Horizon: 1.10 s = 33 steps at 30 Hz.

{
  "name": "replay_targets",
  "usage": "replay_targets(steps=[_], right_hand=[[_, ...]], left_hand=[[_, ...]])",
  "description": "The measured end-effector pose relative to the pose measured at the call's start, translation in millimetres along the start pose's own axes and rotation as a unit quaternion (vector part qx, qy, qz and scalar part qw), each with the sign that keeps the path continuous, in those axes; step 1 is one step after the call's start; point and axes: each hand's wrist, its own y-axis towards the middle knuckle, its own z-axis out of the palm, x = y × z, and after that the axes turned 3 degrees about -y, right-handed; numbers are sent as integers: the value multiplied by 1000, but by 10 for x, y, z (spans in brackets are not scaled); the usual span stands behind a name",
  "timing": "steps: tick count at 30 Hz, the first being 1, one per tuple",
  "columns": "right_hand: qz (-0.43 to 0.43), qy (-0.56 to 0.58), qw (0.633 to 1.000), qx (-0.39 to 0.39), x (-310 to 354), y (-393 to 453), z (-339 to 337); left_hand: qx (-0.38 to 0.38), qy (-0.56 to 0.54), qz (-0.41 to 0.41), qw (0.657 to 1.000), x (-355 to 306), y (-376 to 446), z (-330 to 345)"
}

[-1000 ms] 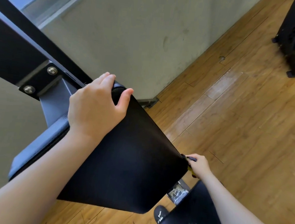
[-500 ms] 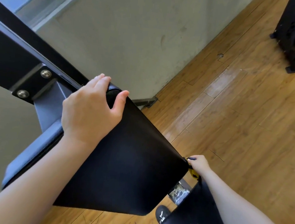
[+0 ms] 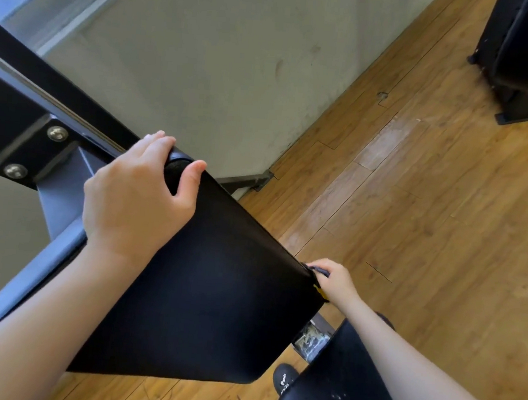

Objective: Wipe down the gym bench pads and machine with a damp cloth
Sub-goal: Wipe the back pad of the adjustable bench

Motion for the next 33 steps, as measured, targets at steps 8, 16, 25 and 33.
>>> replay_targets(steps=[8,16,25,33], right_hand=[[222,64,969,-92,-591,185,124],[-18,128,992,-4,775,-9,-2],[-113,175,975,83,1049,-249,-45],[100,-11,995,-21,118,154,41]], left_hand=[[-3,5,6,1000,18,9,12],[-8,-1,3,1000,23,-10,27],[-5,1,-1,1000,1,-2,5],[-5,4,-9,1000,1,-9,8]])
